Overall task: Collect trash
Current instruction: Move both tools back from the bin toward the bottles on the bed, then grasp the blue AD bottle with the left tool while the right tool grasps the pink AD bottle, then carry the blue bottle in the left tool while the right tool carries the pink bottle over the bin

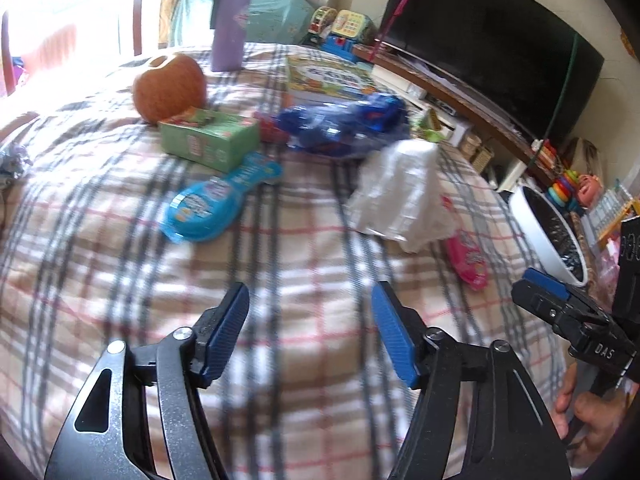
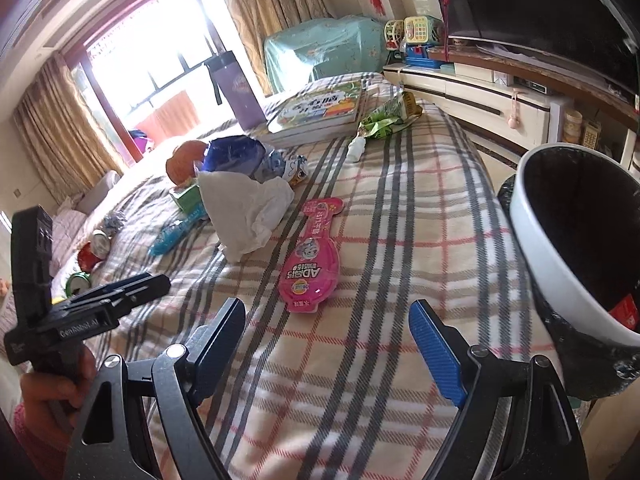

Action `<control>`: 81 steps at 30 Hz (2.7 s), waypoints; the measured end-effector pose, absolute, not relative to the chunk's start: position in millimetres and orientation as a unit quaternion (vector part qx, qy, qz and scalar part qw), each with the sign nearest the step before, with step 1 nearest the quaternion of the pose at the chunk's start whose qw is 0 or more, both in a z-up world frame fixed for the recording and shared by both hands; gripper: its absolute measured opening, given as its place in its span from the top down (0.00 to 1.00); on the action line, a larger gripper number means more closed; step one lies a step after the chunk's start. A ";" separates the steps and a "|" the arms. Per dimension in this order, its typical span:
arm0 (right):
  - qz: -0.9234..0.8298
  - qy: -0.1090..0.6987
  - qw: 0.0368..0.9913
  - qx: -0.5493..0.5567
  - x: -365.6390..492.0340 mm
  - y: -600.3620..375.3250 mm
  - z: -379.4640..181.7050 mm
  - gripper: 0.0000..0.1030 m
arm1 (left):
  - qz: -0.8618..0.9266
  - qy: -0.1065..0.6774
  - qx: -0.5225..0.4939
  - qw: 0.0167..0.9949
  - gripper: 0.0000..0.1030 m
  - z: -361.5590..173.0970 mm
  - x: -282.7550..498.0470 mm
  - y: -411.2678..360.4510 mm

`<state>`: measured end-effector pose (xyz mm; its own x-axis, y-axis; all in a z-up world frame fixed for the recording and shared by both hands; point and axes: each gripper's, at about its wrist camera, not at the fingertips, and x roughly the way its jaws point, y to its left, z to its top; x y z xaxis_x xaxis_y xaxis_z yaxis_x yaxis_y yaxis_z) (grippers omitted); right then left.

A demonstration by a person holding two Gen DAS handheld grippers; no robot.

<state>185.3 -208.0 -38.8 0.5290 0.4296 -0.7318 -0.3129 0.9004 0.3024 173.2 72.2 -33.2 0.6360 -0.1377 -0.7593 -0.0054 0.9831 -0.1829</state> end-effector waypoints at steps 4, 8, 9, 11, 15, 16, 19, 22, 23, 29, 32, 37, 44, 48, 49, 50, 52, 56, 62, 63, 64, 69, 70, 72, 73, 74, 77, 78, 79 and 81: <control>0.205 0.438 0.874 0.050 190.7 -195.0 -42.3 0.18 | -0.011 0.421 -0.056 0.905 0.27 -33.9 184.6 88.7; 0.197 0.439 0.876 0.029 196.0 -182.2 -44.4 0.20 | 0.004 0.423 -0.041 0.905 0.26 -37.1 202.4 104.0; 0.195 0.439 0.877 0.023 198.1 -178.7 -45.1 0.20 | 0.006 0.423 -0.039 0.905 0.26 -38.3 208.3 107.8; 0.191 0.444 0.875 0.009 202.2 -172.5 -47.9 0.21 | 0.009 0.425 -0.033 0.904 0.26 -41.8 220.0 112.8; 0.176 0.459 0.871 -0.017 211.0 -161.1 -58.9 0.28 | 0.014 0.431 -0.018 0.902 0.26 -53.5 238.2 113.7; 0.171 0.459 0.872 -0.022 212.5 -159.8 -59.5 0.31 | 0.015 0.435 -0.016 0.900 0.26 -57.3 242.5 113.7; 0.159 0.456 0.875 -0.036 214.3 -158.0 -59.0 0.53 | 0.004 0.435 -0.016 0.900 0.38 -57.9 246.3 113.0; 0.161 0.451 0.877 -0.031 212.7 -160.2 -57.9 0.55 | -0.003 0.431 -0.008 0.902 0.51 -57.0 244.0 110.0; 0.163 0.450 0.878 -0.028 212.0 -161.4 -57.5 0.55 | -0.003 0.430 -0.006 0.903 0.51 -56.5 242.4 108.5; 0.179 0.441 0.879 0.000 198.7 -177.3 -51.6 0.55 | -0.020 0.431 -0.037 0.901 0.51 -53.7 214.8 98.0; 0.183 0.440 0.879 0.017 191.2 -189.8 -48.5 0.55 | -0.038 0.432 -0.049 0.900 0.51 -52.2 198.0 83.8; 0.185 0.429 0.884 0.033 178.9 -208.1 -38.6 0.55 | -0.068 0.430 -0.068 0.898 0.51 -44.7 180.4 60.1; 0.180 0.417 0.890 0.048 167.0 -232.7 -27.2 0.55 | -0.107 0.427 -0.080 0.894 0.51 -37.0 168.8 27.0; 0.167 0.413 0.893 0.057 160.8 -251.1 -24.8 0.55 | -0.130 0.425 -0.074 0.893 0.51 -32.1 165.5 3.3; 0.163 0.413 0.894 0.060 159.9 -256.0 -24.3 0.55 | -0.137 0.423 -0.070 0.893 0.51 -30.1 165.8 -4.8; 0.159 0.412 0.895 0.062 158.7 -260.3 -24.0 0.55 | -0.143 0.422 -0.067 0.893 0.51 -28.9 166.2 -10.5; 0.152 0.411 0.896 0.067 156.9 -268.8 -22.8 0.55 | -0.154 0.421 -0.062 0.892 0.51 -26.5 167.6 -21.1; 0.139 0.407 0.900 0.075 152.5 -286.7 -19.9 0.55 | -0.176 0.418 -0.051 0.890 0.51 -21.4 172.8 -46.1; 0.125 0.400 0.904 0.085 147.9 -307.2 -15.5 0.55 | -0.198 0.415 -0.038 0.887 0.51 -14.5 174.4 -71.8; 0.122 0.398 0.905 0.087 147.2 -310.7 -14.7 0.55 | -0.201 0.414 -0.035 0.887 0.51 -12.9 174.9 -76.1; 0.119 0.397 0.906 0.088 146.7 -313.8 -13.7 0.55 | -0.203 0.413 -0.034 0.887 0.51 -11.8 175.5 -78.9; 0.108 0.391 0.910 0.092 146.3 -327.5 -9.1 0.55 | -0.216 0.410 -0.024 0.886 0.51 -6.4 177.5 -94.2; 0.104 0.390 0.910 0.093 146.9 -331.0 -8.6 0.55 | -0.218 0.409 -0.022 0.886 0.51 -5.8 178.1 -97.4; 0.098 0.389 0.911 0.096 146.5 -338.5 -8.5 0.55 | -0.222 0.408 -0.020 0.885 0.51 -4.3 180.3 -103.9; 0.095 0.389 0.911 0.097 146.6 -341.5 -8.2 0.55 | -0.225 0.408 -0.018 0.885 0.51 -3.4 181.3 -107.6; 0.093 0.388 0.912 0.097 146.1 -345.1 -8.0 0.55 | -0.227 0.407 -0.017 0.884 0.51 -3.7 182.0 -109.7; 0.086 0.387 0.912 0.103 146.7 -355.0 -7.7 0.55 | -0.235 0.408 -0.012 0.882 0.51 -2.3 185.0 -120.2; 0.083 0.386 0.912 0.106 146.8 -358.7 -7.6 0.55 | -0.237 0.408 -0.011 0.882 0.51 -2.1 186.0 -123.2; 0.080 0.386 0.913 0.107 146.8 -361.7 -7.7 0.55 | -0.240 0.408 -0.009 0.881 0.51 -1.8 186.9 -126.6; 0.076 0.385 0.913 0.111 147.4 -368.5 -7.8 0.55 | -0.244 0.408 -0.006 0.880 0.51 -1.6 189.3 -131.1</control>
<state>147.4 -368.5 -7.8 0.6919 0.2240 -0.6864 -0.0538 0.9640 0.2605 189.3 -131.1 -1.6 0.5477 -0.4342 -0.7152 0.4247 0.8808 -0.2094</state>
